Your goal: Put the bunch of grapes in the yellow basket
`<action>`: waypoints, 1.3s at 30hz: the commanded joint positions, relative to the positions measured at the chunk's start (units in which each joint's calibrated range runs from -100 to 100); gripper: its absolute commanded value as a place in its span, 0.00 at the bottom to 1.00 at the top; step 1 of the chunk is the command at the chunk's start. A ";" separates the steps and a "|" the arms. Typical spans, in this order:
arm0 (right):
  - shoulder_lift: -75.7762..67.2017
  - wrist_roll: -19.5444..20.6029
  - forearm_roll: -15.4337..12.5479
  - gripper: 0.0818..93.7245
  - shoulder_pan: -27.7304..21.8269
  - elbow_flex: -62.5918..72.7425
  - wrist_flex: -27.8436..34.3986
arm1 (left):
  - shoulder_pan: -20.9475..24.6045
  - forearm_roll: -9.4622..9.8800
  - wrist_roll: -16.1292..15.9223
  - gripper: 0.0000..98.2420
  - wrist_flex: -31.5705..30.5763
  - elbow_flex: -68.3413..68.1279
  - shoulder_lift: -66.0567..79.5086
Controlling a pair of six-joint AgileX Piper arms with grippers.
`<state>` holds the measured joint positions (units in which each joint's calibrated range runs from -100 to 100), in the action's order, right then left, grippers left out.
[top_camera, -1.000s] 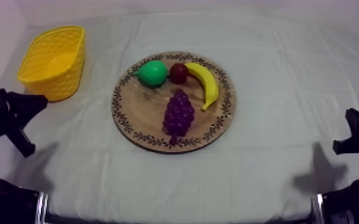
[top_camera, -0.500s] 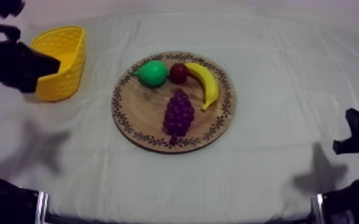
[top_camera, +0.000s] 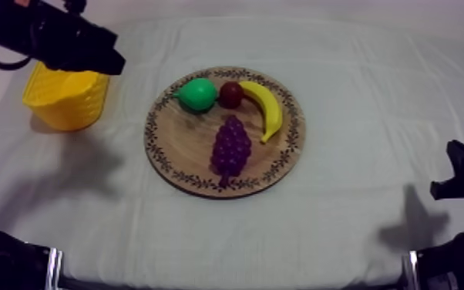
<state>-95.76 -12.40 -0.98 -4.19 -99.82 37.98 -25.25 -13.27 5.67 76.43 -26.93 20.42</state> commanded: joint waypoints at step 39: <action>0.00 -0.03 0.03 0.00 -0.02 0.04 0.00 | -15.57 8.01 18.64 0.00 6.71 23.55 -34.57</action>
<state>-95.76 -12.43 -0.98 -4.19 -99.82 37.98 -40.83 -5.27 24.29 83.08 -3.47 -13.92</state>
